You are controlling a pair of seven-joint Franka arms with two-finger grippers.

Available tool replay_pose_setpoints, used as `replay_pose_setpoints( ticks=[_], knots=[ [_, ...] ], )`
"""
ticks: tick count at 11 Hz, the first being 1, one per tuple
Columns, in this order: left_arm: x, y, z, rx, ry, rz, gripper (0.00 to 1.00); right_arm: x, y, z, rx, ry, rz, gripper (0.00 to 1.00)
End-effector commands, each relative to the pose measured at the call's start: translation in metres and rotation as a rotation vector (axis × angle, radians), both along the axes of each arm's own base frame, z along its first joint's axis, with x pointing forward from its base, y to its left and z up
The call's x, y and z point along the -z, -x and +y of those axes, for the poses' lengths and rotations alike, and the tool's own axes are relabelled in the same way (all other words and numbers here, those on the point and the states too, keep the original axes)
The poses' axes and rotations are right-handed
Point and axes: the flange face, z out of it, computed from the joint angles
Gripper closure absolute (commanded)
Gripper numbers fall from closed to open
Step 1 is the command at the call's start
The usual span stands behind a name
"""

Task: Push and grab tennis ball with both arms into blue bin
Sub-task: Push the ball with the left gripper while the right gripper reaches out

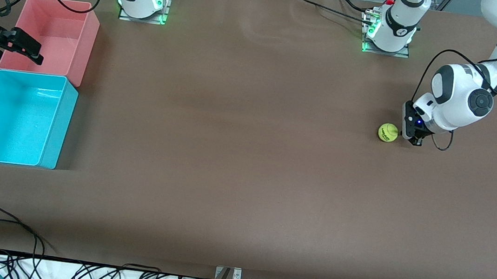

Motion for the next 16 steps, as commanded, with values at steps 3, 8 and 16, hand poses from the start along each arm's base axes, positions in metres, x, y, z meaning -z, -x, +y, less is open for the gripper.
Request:
replay_pose_setpoints(
  ticks=[3, 8, 16],
  knots=[
    [0.011, -0.004, -0.035, -0.027, 0.058, 0.009, 1.00, -0.001, 0.001, 0.001, 0.013, -0.004, -0.003, 0.00],
    [-0.014, -0.010, -0.222, -0.268, 0.084, 0.014, 1.00, -0.001, 0.001, 0.002, 0.013, -0.006, -0.004, 0.00],
    [-0.040, -0.021, -0.175, -0.263, 0.066, -0.014, 1.00, 0.054, -0.027, 0.002, -0.007, -0.001, 0.075, 0.00]
  ],
)
